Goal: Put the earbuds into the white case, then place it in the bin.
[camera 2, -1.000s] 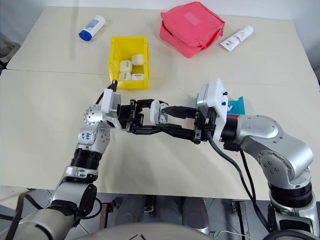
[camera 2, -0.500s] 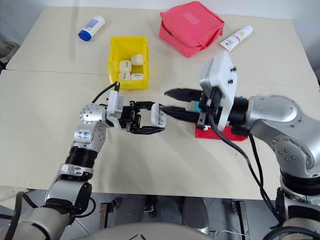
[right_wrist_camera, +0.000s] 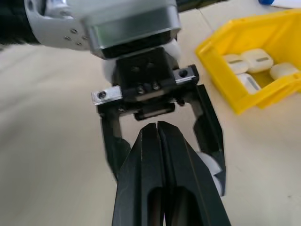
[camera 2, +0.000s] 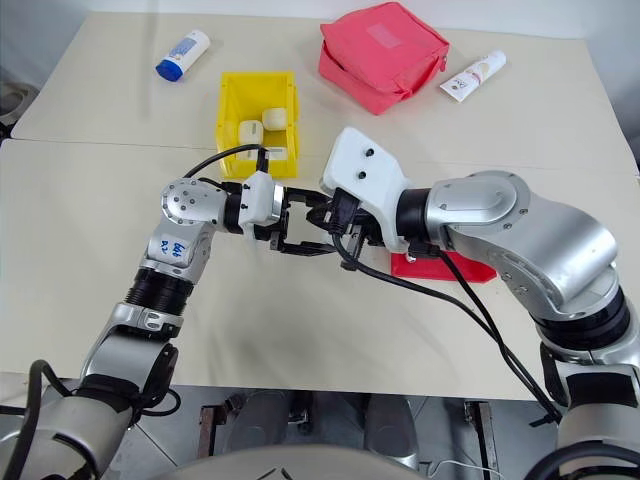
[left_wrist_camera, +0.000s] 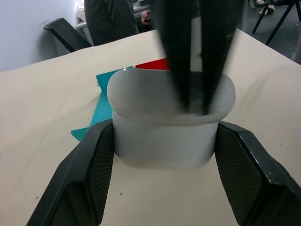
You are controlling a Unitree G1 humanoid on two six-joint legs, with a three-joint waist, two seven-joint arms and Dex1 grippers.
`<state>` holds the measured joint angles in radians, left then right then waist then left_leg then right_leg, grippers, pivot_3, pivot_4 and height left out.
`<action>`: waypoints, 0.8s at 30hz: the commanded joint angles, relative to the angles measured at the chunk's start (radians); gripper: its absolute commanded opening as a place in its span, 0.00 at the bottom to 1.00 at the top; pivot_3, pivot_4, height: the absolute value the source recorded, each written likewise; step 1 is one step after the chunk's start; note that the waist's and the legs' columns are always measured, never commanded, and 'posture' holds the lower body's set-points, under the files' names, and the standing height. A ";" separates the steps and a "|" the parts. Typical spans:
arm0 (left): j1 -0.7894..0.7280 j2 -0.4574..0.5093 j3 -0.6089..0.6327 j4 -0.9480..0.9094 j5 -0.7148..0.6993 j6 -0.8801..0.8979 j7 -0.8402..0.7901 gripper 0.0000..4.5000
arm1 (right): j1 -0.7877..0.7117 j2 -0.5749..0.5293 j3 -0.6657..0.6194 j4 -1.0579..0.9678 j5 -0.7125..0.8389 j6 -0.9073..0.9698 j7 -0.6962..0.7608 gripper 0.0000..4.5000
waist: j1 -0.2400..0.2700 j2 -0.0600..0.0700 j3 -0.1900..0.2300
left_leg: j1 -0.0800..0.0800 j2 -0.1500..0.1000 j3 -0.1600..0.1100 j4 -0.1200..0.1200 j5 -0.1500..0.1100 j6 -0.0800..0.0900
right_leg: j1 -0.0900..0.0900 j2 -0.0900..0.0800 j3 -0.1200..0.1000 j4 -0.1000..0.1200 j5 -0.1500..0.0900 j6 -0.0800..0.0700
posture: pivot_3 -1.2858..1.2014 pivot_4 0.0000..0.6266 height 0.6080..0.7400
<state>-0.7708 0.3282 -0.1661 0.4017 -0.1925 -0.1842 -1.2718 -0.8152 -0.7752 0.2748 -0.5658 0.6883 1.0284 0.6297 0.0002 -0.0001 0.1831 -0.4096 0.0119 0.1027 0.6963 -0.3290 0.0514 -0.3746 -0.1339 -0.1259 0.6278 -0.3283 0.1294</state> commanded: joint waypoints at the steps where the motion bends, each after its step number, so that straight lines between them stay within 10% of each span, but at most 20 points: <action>1: 0.000 0.019 0.017 -0.058 -0.031 0.004 -0.002 0.62 | -0.005 -0.046 -0.019 -0.008 -0.050 -0.024 0.043 0.01 | 0.000 0.000 0.000 | 0.000 0.000 0.000 0.000 0.000 0.000 | 0.000 0.000 0.000 0.000 0.000 0.000 | 0.52 0.24 1.00; 9: 0.024 0.062 0.058 -0.102 -0.063 0.045 0.031 0.62 | 0.072 -0.195 -0.119 -0.012 -0.088 -0.037 0.120 0.01 | 0.000 0.000 0.000 | 0.000 0.000 0.000 0.000 0.000 0.000 | 0.000 0.000 0.000 0.000 0.000 0.000 | 0.52 0.24 1.00; 16: 0.031 0.059 0.090 -0.115 -0.080 0.073 0.096 0.62 | 0.221 -0.060 -0.375 0.064 -0.059 -0.219 0.110 0.01 | 0.002 -0.001 0.000 | 0.000 0.001 0.000 0.000 0.000 0.000 | 0.000 0.001 -0.001 0.000 0.000 0.000 | 0.52 0.24 1.00; 24: -0.006 0.072 0.144 0.026 -0.038 -0.003 0.198 0.62 | 0.492 -0.086 -0.504 0.110 -0.010 -0.400 0.343 0.50 | 0.024 -0.001 0.000 | 0.000 -0.001 0.001 0.000 -0.001 0.001 | 0.001 0.000 0.000 -0.001 0.000 0.001 | 0.52 0.24 1.00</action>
<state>-0.7527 0.4000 -0.0473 0.4107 -0.2367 -0.1534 -1.1006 -0.3279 -0.8570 -0.1754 -0.4559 0.6510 0.6605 0.9468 0.0247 -0.0015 0.1835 -0.4093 0.0113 0.1037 0.6969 -0.3294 0.0525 -0.3736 -0.1337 -0.1256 0.6269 -0.3279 0.1303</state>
